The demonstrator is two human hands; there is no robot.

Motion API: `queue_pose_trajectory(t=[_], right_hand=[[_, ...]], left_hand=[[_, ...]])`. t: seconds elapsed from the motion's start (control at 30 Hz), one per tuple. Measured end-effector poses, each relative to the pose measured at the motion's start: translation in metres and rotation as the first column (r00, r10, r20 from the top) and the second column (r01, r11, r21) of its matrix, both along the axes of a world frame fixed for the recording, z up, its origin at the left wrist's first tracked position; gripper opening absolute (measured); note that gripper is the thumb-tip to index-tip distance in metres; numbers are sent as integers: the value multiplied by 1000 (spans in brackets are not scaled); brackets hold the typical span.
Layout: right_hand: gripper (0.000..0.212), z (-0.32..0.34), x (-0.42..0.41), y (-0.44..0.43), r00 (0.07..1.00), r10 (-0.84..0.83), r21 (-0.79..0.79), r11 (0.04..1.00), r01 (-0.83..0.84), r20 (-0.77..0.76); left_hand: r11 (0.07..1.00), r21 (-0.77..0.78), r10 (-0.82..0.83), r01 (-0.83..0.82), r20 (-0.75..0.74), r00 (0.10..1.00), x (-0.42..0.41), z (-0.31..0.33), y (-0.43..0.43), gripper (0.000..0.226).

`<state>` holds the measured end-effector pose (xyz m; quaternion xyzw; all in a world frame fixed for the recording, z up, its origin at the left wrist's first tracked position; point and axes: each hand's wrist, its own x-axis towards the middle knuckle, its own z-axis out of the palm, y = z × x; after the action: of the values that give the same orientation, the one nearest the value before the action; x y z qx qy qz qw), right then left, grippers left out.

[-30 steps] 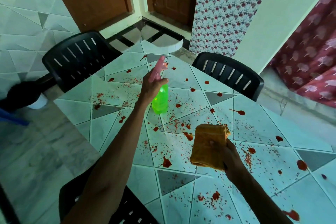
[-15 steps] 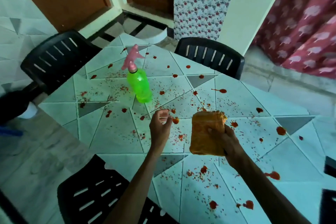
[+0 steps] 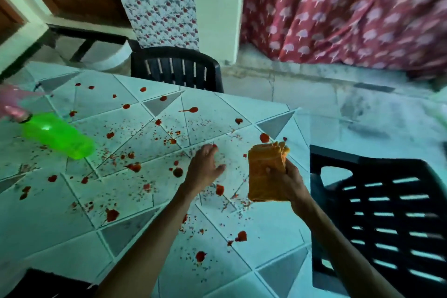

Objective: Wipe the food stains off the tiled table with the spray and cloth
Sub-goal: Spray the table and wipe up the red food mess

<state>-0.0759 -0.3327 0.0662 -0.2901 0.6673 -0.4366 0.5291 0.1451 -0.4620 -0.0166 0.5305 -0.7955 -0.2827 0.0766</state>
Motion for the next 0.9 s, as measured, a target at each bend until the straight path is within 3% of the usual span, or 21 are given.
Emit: queue_pose_trajectory(t=[0.17,0.3,0.43,0.53,0.7,0.9], right_hand=[[54,-21,-80,1,933,-96,31,993,114,-348],[39,-28,-119,-23,773,-65,120,976,180,-631],[32,-48,-139,-52,571,-39,126,961,247,-820],[24,-63,-152,-81,504,28,177,952,250,-863],[32,-83,-155,-138,542,127,255,952,169,-831],[43,-96,-112,-197,546,204,232,973,-18,-813]], left_hand=[[991,-61,-100,118,236,967,-54,-2,-14,95],[995,-1,-93,99,339,936,-72,-6,-22,110],[994,27,-111,108,372,922,-76,-12,-24,112],[994,33,-111,106,376,920,-74,-17,-33,112],[996,20,-89,87,342,936,-61,-24,-59,106],[992,-1,-116,122,321,940,-38,-35,-82,104]])
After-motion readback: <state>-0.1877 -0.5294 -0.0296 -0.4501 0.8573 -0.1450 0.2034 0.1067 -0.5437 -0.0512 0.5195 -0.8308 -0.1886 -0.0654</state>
